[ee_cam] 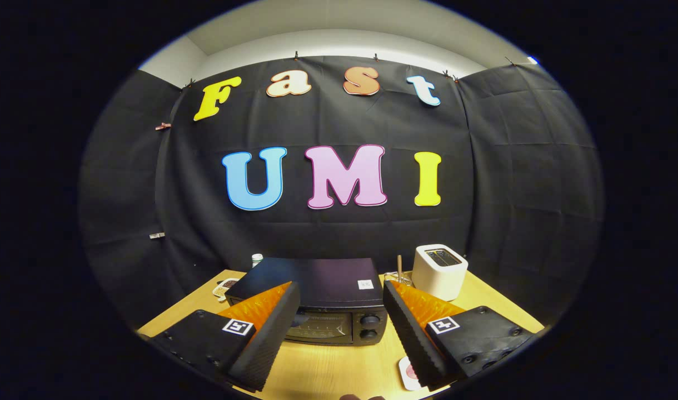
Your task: Open the toaster oven, put the food inside, and close the toaster oven door.
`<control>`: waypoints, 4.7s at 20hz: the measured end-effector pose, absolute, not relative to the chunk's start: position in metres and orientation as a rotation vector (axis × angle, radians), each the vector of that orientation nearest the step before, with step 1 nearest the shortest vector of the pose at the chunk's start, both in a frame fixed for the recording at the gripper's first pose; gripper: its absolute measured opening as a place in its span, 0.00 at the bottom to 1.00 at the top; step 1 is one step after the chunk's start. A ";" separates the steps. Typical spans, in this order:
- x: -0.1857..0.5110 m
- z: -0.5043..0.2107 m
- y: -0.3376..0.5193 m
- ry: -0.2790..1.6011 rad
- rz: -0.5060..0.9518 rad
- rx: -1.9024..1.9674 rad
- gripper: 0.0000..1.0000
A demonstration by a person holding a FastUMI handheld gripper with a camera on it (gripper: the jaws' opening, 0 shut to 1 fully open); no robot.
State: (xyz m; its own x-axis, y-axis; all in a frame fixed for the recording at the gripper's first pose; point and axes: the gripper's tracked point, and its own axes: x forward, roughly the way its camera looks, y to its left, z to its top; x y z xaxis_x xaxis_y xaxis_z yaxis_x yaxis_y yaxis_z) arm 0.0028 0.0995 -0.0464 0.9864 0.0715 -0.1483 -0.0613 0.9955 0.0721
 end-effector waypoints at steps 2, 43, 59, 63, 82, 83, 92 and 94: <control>0.007 -0.051 0.118 0.164 0.085 0.061 0.98; -0.003 -0.231 0.202 0.557 0.033 -0.014 0.98; -0.079 -0.297 0.184 0.748 0.198 -0.112 0.99; -0.089 -0.266 0.151 0.725 0.214 -0.101 0.99; -0.037 -0.223 -0.090 0.734 0.111 0.005 0.99; -0.035 -0.226 -0.101 0.743 0.108 0.013 0.99; -0.033 -0.268 -0.158 0.867 0.190 0.048 0.99; -0.032 -0.278 -0.164 0.882 0.223 0.039 0.99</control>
State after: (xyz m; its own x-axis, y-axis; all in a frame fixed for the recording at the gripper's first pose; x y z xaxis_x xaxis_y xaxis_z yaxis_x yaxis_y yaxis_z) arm -0.0319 -0.1637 -0.2777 0.6137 0.2095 -0.7612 -0.1774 0.9761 0.1256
